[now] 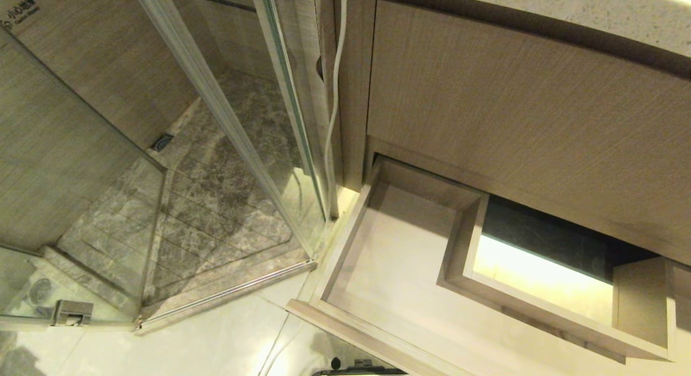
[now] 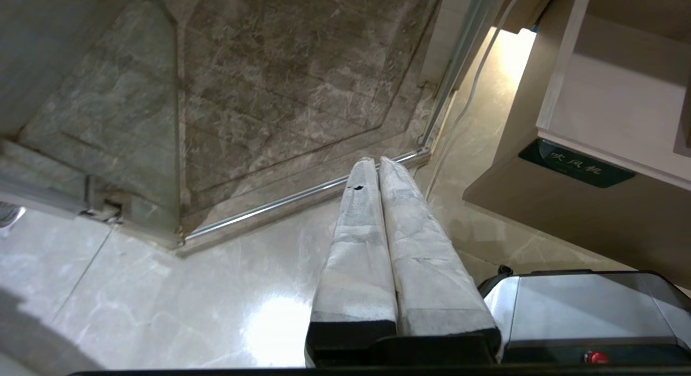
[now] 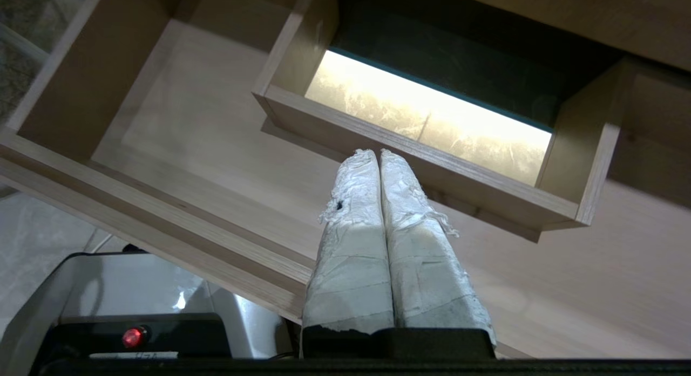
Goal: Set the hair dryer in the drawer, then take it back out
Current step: Pick up the hairdryer
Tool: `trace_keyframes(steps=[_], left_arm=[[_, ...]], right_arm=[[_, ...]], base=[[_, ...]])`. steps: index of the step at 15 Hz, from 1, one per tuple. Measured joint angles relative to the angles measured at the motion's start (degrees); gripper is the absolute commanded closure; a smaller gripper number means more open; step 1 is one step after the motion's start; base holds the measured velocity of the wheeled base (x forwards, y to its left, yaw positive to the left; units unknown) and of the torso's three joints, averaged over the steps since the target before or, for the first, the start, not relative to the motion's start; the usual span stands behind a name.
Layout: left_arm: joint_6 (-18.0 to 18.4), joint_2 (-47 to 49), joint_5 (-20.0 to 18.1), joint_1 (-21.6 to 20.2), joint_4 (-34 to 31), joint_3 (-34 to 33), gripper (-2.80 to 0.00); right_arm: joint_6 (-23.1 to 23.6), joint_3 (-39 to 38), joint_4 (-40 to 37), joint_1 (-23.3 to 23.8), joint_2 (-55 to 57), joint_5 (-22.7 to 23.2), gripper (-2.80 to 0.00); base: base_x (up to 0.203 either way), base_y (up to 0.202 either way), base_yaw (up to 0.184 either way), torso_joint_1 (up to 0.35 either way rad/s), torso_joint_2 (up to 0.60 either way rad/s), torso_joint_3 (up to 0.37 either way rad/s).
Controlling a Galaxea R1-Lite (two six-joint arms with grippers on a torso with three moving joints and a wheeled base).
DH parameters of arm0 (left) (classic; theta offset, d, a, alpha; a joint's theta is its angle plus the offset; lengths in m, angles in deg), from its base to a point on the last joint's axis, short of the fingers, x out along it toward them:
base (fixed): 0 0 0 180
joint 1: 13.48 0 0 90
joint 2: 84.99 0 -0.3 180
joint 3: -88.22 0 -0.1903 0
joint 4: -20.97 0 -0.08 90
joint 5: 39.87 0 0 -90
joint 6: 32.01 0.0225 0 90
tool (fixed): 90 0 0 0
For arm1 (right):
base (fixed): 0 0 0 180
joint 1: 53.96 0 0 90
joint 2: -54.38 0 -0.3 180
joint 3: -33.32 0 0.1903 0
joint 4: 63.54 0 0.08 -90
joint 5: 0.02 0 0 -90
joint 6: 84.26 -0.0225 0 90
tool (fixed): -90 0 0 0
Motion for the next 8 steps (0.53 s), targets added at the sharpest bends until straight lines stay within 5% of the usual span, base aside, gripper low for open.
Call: trace_keyframes(steps=[8], left_arm=[[0.0, 0.0, 0.0, 0.0, 0.0, 0.0, 0.00]], right_arm=[[0.3, 0.0, 0.0, 0.0, 0.0, 0.0, 0.00]], base=[[0.000, 0.000, 0.000, 0.336, -0.51, -0.243]])
